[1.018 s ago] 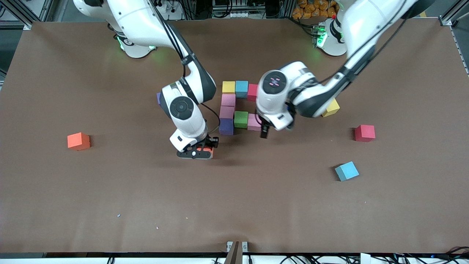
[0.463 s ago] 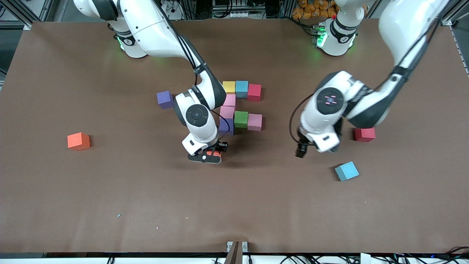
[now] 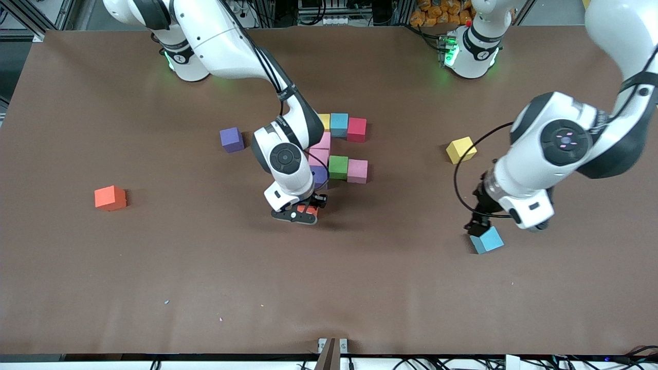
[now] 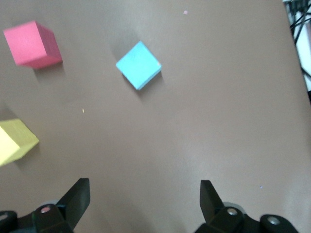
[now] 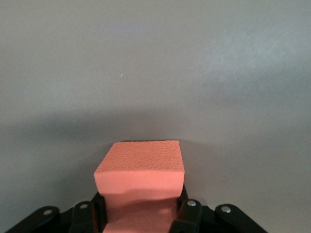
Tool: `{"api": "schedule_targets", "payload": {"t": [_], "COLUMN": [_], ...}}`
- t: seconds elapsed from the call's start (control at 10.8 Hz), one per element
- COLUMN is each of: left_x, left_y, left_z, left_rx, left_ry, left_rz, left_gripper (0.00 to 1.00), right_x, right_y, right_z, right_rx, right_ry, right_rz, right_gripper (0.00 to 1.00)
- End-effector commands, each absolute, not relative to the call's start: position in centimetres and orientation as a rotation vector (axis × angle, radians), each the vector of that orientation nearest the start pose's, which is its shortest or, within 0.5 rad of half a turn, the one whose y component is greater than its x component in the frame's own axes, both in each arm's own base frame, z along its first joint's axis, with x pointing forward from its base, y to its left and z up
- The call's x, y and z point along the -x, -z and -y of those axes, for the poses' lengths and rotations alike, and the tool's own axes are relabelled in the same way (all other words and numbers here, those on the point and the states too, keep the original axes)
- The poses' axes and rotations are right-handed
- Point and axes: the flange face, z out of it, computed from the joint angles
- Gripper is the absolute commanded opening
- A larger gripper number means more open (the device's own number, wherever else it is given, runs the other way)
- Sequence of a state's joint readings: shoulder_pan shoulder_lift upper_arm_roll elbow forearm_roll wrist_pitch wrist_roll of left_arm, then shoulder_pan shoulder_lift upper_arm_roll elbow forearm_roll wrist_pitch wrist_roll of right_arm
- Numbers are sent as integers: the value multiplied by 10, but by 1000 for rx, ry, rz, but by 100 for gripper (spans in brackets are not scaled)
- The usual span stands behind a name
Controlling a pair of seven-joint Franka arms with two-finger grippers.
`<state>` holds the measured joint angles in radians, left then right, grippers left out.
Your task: Arrange 11 blocks into digit 3
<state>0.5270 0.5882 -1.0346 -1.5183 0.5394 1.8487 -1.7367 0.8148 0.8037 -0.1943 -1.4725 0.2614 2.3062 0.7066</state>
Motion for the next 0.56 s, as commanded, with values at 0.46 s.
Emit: {"api": "schedule_targets", "payload": {"t": [0.46], "left_x": [-619], "left_y": [-515], "left_z": [73], "left_rx": [2752], "left_ry": [-87], "left_rz": [1224], "left_gripper": [100], "right_x": [-555], "right_y": [-204], "right_z": [-462], "right_rx": [3054], "right_ry": [-113], "right_rz": [-292], "right_gripper": [0]}}
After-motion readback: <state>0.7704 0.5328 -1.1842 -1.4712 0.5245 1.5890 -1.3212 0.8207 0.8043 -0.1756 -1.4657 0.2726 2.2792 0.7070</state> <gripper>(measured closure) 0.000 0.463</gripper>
